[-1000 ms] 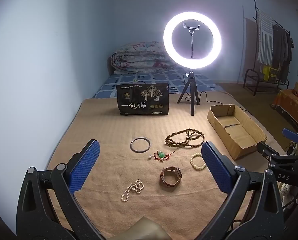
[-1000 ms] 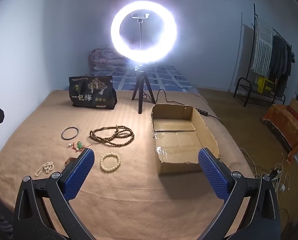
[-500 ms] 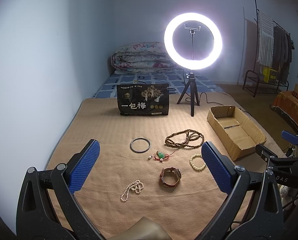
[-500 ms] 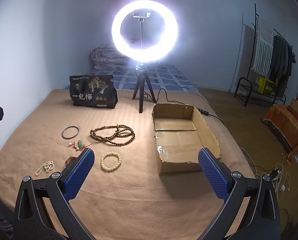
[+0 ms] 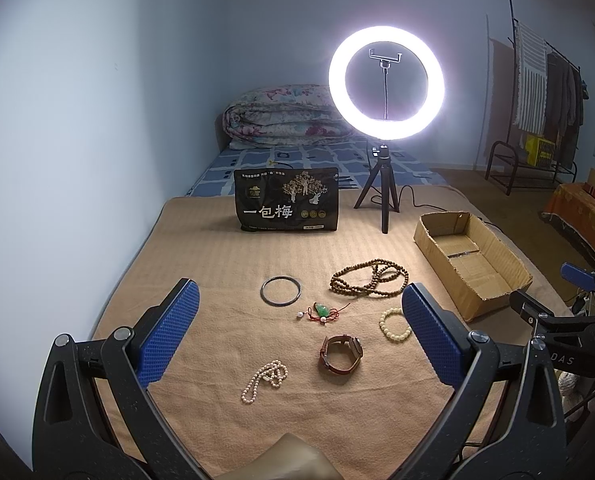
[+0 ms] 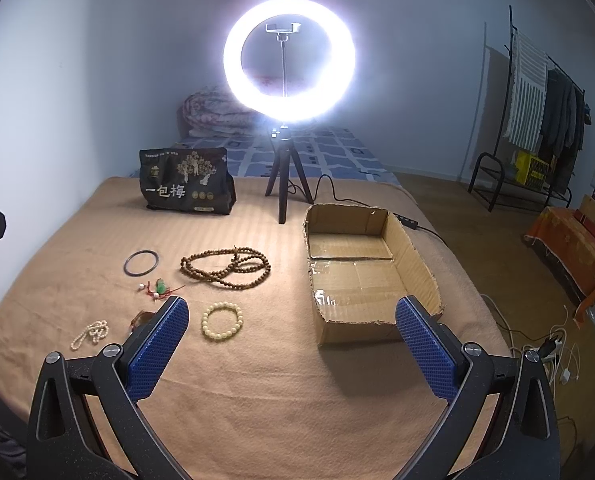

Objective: Organize jewelry

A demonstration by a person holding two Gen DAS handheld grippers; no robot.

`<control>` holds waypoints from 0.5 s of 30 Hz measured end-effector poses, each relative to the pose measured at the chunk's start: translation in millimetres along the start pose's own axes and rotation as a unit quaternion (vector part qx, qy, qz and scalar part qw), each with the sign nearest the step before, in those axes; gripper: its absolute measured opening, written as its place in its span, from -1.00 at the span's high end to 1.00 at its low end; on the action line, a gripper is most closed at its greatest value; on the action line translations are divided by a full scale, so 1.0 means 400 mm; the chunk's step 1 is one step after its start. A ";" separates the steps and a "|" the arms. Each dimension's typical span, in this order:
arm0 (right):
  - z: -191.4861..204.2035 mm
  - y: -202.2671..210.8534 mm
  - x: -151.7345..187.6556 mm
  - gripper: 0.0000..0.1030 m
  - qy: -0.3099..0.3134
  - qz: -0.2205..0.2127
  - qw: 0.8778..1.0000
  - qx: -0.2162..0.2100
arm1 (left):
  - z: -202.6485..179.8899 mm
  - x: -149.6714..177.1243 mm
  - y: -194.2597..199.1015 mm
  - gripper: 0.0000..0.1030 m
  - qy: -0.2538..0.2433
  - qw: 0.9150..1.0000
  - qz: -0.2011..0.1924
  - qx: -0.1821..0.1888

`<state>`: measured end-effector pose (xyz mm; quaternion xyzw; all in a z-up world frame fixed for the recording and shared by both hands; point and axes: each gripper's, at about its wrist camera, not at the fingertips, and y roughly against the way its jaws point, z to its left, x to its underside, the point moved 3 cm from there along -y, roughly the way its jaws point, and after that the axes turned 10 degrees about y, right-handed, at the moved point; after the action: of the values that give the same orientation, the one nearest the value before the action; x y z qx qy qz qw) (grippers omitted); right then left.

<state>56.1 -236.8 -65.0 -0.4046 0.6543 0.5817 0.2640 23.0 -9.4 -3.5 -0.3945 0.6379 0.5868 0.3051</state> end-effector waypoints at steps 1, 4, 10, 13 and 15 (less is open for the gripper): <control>0.000 0.000 0.000 -0.99 0.000 0.000 1.000 0.000 | -0.004 -0.001 0.001 -1.00 0.000 1.000 0.000 0.000; 0.001 -0.001 0.002 -0.99 0.000 0.000 1.000 -0.001 | -0.017 -0.006 0.002 -1.00 0.000 1.000 0.000 -0.001; 0.001 -0.003 0.009 -0.99 -0.003 0.003 1.000 -0.004 | 0.026 0.009 -0.009 -1.00 0.004 1.000 0.001 0.001; 0.002 -0.002 0.009 -0.99 -0.003 0.003 1.000 -0.003 | 0.025 0.008 -0.009 -1.00 0.004 1.000 0.001 0.001; 0.001 -0.003 0.009 -0.99 -0.003 0.004 1.000 -0.005 | 0.026 0.009 -0.009 -1.00 0.004 1.000 0.001 0.001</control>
<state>55.2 -237.2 -68.6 -0.4017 0.6525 0.5868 0.2618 23.5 0.3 -9.5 -0.3962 0.6402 0.5846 0.3024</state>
